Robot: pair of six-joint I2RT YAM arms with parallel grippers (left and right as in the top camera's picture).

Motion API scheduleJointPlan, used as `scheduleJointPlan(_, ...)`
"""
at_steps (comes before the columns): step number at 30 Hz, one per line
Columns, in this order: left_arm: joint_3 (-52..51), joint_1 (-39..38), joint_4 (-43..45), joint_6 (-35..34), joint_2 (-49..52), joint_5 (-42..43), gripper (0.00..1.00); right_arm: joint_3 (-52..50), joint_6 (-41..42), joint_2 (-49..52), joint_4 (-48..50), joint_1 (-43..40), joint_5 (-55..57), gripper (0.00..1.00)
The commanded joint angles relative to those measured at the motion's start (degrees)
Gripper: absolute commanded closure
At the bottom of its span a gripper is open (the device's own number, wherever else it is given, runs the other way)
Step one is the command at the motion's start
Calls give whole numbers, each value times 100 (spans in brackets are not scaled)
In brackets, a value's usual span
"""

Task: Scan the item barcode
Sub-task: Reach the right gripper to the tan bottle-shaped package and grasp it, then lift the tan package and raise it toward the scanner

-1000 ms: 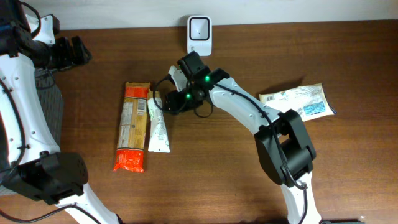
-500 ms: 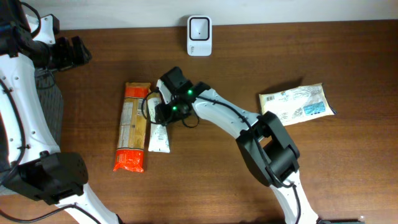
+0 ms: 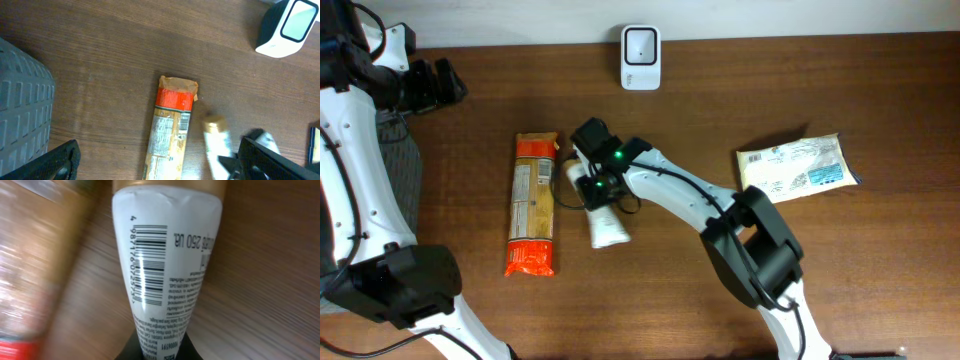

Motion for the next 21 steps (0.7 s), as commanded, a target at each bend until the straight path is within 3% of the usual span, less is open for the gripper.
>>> scheduleJointPlan(1, 39, 15, -7, -13, -55, 22, 1, 7, -535, -511, -793, 111, 3340, 93)
scheduleJointPlan(3, 39, 15, -7, -13, -55, 22, 1, -48, -549, -114, -1143, 168, 4146, 90)
scheduleJointPlan(5, 39, 15, -7, -13, -55, 22, 1, -61, -546, 223, -1305, 184, 3709, 73)
scheduleJointPlan(6, 39, 15, -7, -13, -55, 22, 1, -61, -544, 243, -1342, 225, 3379, 58)
scheduleJointPlan(9, 39, 15, -7, -13, -55, 22, 1, 109, -546, 68, -1377, 385, 2929, 28)
scheduleJointPlan(12, 39, 15, -7, -13, -55, 22, 1, 614, -553, -407, -1694, 289, 2417, 11)
scheduleJointPlan(14, 39, 15, -7, -13, -55, 22, 1, 920, -595, -750, -2059, 28, 1904, 7)
scheduleJointPlan(16, 39, 15, -7, -13, -55, 22, 1, 990, -844, -1233, -2391, -649, 629, 3)
scheduleJointPlan(18, 39, 15, -7, -13, -55, 22, 1, 940, -1742, -1244, -2704, -1534, -1010, 1)
scheduleJointPlan(21, 39, 15, -7, -13, -55, 22, 1, 564, -2487, -935, -2691, -2039, -2090, 1)
